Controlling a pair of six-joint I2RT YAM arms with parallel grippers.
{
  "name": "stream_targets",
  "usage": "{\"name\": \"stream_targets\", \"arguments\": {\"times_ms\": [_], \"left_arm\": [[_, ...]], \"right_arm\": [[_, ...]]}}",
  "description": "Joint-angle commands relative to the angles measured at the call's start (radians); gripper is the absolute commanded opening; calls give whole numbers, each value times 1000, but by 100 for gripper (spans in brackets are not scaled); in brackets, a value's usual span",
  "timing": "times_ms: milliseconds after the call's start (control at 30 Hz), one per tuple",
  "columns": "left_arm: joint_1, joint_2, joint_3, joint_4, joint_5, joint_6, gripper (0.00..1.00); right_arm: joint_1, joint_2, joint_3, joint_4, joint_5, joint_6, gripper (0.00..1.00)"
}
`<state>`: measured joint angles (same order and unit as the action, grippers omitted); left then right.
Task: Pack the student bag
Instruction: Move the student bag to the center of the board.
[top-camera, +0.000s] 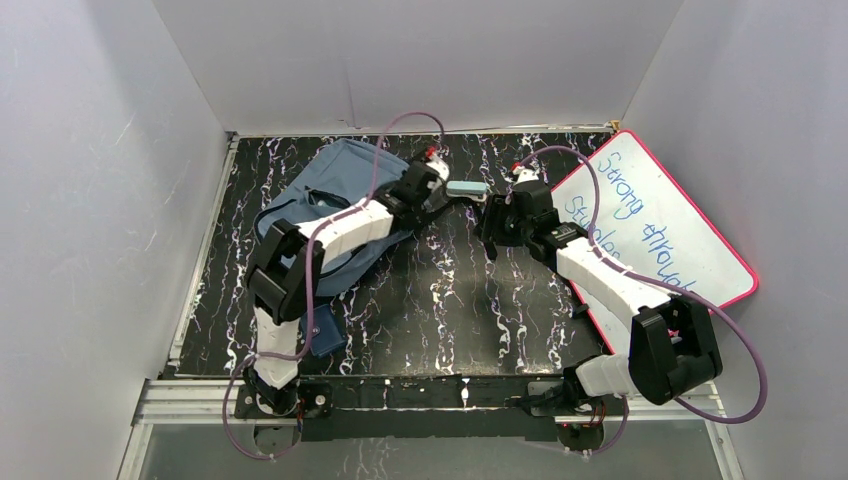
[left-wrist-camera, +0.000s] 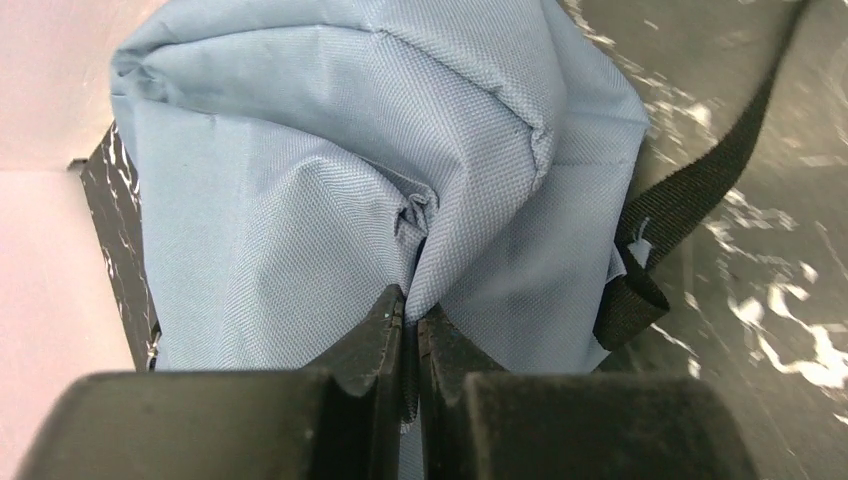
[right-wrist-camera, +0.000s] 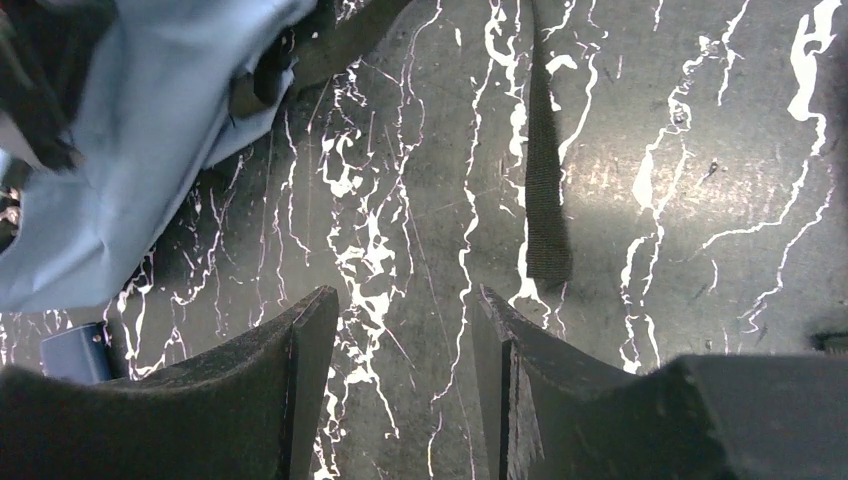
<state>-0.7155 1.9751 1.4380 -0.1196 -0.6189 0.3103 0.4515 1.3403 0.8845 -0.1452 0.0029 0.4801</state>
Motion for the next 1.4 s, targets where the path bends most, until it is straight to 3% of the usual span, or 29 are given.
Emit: {"name": "stream_targets", "arguments": {"times_ms": [0, 467, 767, 1100, 1367], "left_arm": [[137, -125, 99, -52, -3, -104, 0], [223, -110, 161, -83, 44, -125, 0], [210, -123, 178, -141, 188, -139, 0], [-12, -131, 170, -195, 220, -135, 0], [-116, -151, 140, -240, 313, -248, 0]], "right_arm": [[-6, -25, -13, 62, -33, 20, 60], [-5, -13, -22, 69, -41, 23, 60], [-6, -21, -23, 72, -28, 33, 60], [-7, -66, -29, 68, 35, 43, 61], [-7, -148, -58, 54, 148, 61, 61]]}}
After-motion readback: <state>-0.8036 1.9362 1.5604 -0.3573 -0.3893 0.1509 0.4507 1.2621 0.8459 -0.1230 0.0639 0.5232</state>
